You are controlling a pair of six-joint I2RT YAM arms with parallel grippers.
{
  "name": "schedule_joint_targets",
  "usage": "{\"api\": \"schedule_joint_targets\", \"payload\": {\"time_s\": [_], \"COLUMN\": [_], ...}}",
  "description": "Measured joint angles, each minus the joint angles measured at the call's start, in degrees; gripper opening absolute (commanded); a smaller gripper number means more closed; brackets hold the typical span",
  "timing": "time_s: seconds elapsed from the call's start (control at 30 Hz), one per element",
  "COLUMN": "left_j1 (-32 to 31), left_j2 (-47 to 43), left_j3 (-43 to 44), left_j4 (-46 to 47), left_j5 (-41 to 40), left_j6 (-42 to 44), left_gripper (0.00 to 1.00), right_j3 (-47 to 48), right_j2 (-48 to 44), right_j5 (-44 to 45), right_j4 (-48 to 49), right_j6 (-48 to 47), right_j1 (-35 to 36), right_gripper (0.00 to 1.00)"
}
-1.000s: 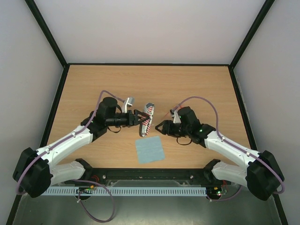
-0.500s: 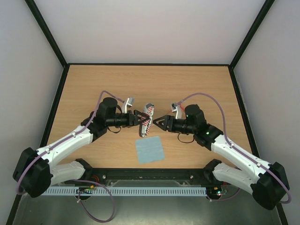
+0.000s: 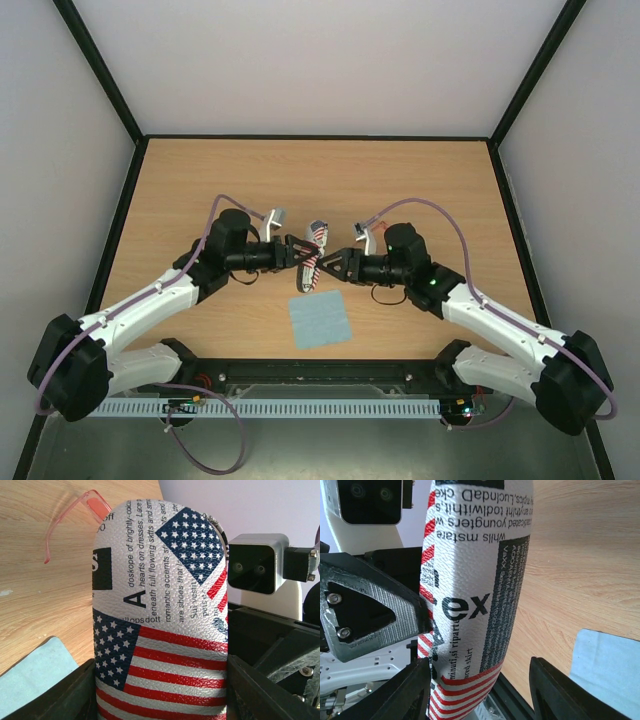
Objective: Organize the sunglasses
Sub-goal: Open the sunglasses case at the center of the board.
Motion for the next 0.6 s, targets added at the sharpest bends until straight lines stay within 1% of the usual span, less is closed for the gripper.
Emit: {"api": "schedule_joint_targets", "payload": {"time_s": [0.37,0.5,0.6], "left_j1": [0.00,0.00,0.00], "left_j2": [0.04,0.07,0.17], "left_j3": [-0.07,-0.33,-0.50], "left_j4": [1.44,1.55,1.33], "left_j5": [0.37,0.42,0.13], "left_j6": [-0.83,-1.14,-1.29], "left_gripper": [0.47,0.47,0.47], "right_j3": [0.00,0.00,0.00], "right_j2": [0.83,1.38,1.95], "right_j5": [0.13,0.15,0.35], "right_j4": [1.68,1.88,2.03], "right_j6": [0.28,0.22,0.24], "right_j1": [0.31,0.35,0.46], "right_gripper": [0.55,0.48,0.45]}}
